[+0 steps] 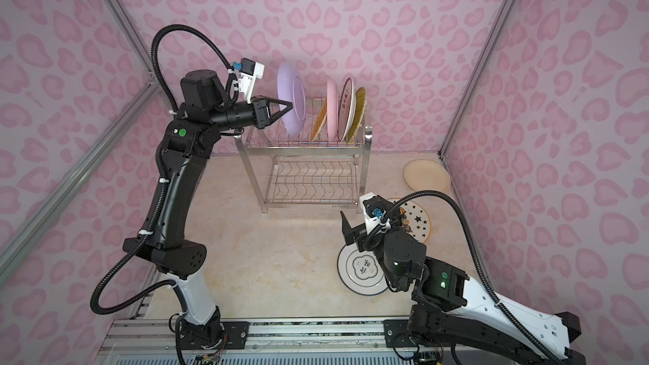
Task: Load the plates into the dish rack
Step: 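Push the lavender plate down into a top-tier slot with the left gripper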
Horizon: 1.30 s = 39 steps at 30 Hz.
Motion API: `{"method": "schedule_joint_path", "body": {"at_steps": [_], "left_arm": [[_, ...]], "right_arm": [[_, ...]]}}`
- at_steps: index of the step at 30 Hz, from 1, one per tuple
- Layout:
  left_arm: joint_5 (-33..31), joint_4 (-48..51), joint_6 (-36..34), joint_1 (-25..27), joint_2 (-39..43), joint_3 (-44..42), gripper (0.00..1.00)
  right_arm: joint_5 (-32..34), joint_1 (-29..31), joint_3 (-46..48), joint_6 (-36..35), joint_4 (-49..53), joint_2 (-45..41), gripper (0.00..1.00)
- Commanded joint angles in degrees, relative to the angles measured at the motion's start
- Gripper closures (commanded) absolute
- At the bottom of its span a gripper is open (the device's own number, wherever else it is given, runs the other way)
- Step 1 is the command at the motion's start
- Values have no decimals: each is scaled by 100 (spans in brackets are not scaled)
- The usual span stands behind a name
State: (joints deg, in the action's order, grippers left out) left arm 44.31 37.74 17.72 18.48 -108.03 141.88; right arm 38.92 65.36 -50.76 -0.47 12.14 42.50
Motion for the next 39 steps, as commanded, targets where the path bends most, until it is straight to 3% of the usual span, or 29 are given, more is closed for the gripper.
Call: {"method": "schedule_joint_path", "body": {"at_steps": [1, 10, 16, 29, 39], "left_arm": [[-119, -411, -60, 24, -23, -110, 96], [-402, -971, 259, 212, 201, -253, 96], [-860, -951, 82, 358, 303, -407, 96], [-870, -832, 2, 420, 23, -609, 96], [-905, -519, -447, 473, -44, -776, 96]], "right_arm": [[-18, 3, 48, 122, -1, 28, 0], [-33, 3, 245, 274, 52, -81, 0], [-42, 3, 322, 349, 93, -188, 0], [-16, -6, 427, 425, 133, -339, 0], [-92, -17, 508, 491, 87, -242, 0]]}}
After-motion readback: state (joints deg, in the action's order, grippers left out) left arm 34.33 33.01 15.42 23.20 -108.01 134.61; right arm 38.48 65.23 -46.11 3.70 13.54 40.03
